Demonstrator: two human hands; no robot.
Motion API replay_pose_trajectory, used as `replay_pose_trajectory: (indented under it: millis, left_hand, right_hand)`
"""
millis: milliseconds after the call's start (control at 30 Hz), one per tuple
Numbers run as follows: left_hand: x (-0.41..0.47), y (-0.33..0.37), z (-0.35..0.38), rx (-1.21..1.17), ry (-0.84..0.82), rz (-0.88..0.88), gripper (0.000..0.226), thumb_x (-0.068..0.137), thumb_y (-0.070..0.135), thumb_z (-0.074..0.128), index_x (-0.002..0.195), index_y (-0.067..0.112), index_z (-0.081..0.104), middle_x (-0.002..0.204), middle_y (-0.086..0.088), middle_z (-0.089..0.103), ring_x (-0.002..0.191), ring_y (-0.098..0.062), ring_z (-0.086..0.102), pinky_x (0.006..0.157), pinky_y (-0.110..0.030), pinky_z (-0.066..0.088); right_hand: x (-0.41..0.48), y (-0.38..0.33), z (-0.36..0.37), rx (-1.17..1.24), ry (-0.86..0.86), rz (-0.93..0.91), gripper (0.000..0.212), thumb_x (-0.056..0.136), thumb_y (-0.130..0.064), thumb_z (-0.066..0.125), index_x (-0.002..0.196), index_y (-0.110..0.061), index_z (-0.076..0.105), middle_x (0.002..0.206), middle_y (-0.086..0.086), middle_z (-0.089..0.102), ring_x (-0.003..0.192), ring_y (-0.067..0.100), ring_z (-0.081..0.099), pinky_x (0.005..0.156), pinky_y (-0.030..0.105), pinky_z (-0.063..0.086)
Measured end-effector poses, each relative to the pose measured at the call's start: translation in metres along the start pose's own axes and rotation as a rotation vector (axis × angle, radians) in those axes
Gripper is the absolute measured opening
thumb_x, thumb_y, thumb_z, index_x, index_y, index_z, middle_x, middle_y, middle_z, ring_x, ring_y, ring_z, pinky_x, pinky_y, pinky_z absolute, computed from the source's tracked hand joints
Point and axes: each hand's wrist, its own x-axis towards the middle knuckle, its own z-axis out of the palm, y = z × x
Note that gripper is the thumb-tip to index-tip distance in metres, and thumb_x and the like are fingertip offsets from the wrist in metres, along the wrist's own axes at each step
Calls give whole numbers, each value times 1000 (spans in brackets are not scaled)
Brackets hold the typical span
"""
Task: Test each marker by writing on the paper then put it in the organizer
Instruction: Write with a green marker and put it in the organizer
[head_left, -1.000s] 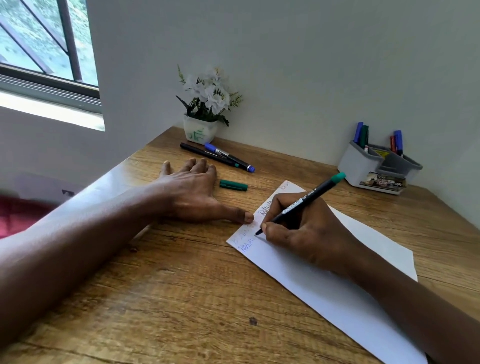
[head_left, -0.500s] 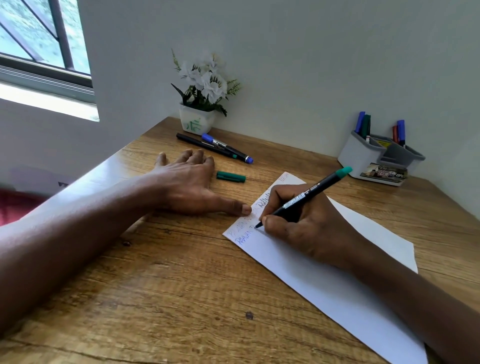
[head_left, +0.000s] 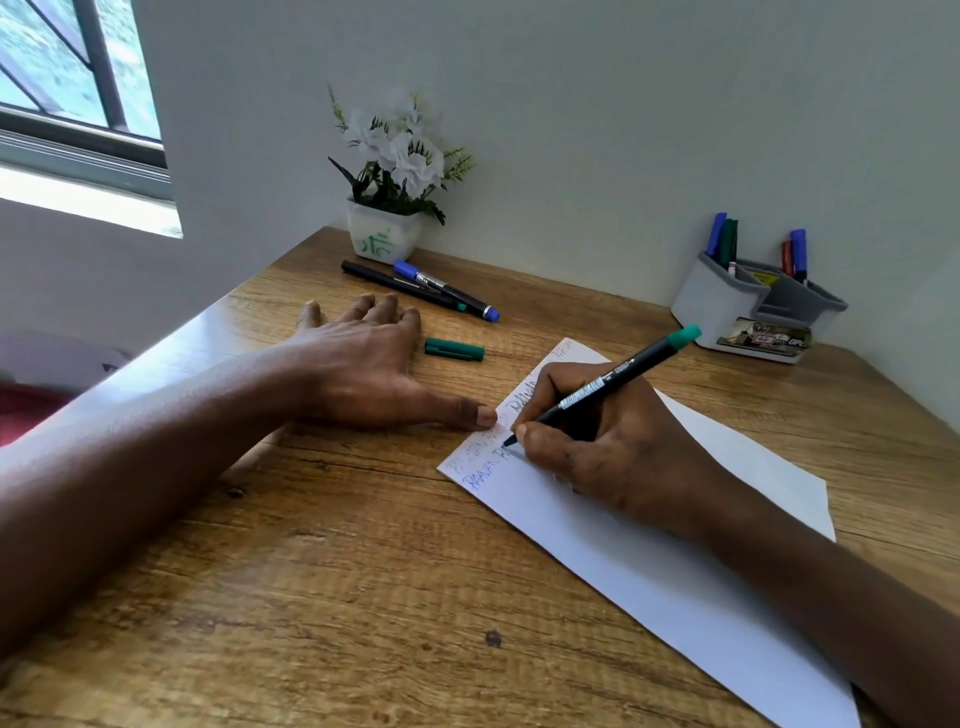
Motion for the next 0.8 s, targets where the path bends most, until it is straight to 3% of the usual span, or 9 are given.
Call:
replay_pose_trajectory:
  millis: [233, 367, 533, 800]
  left_hand:
    - [0, 1, -1, 9, -11, -1, 167, 22, 113, 15, 162, 23, 1, 170, -6, -8, 156, -24, -4, 121, -66, 1]
    - [-2, 2, -2, 2, -15, -8, 168, 22, 112, 16, 162, 23, 0, 170, -6, -9, 156, -24, -4, 121, -66, 1]
    - [-1, 2, -2, 7, -16, -11, 164, 25, 111, 18, 162, 23, 0, 170, -6, -10, 156, -24, -6, 121, -67, 1]
    - [0, 1, -2, 12, -14, -7, 164, 25, 112, 17, 162, 24, 1, 170, -6, -8, 156, -24, -4, 120, -67, 2]
  right_hand:
    - [-1, -1, 1, 41, 15, 21, 8, 75, -24, 71, 72, -19, 66, 61, -5, 62, 56, 1, 54, 51, 18, 44]
    - [-1, 2, 2, 43, 108, 23, 9, 72, -27, 70, 73, -19, 67, 62, -6, 62, 58, 2, 53, 53, 20, 42]
    - [-1, 3, 1, 21, 58, 14, 7, 74, -27, 71, 70, -26, 66, 64, -4, 63, 62, 2, 54, 54, 17, 42]
    - [0, 4, 0, 32, 49, 29, 6, 75, -26, 72, 72, -24, 67, 60, -11, 61, 56, 0, 52, 52, 16, 41]
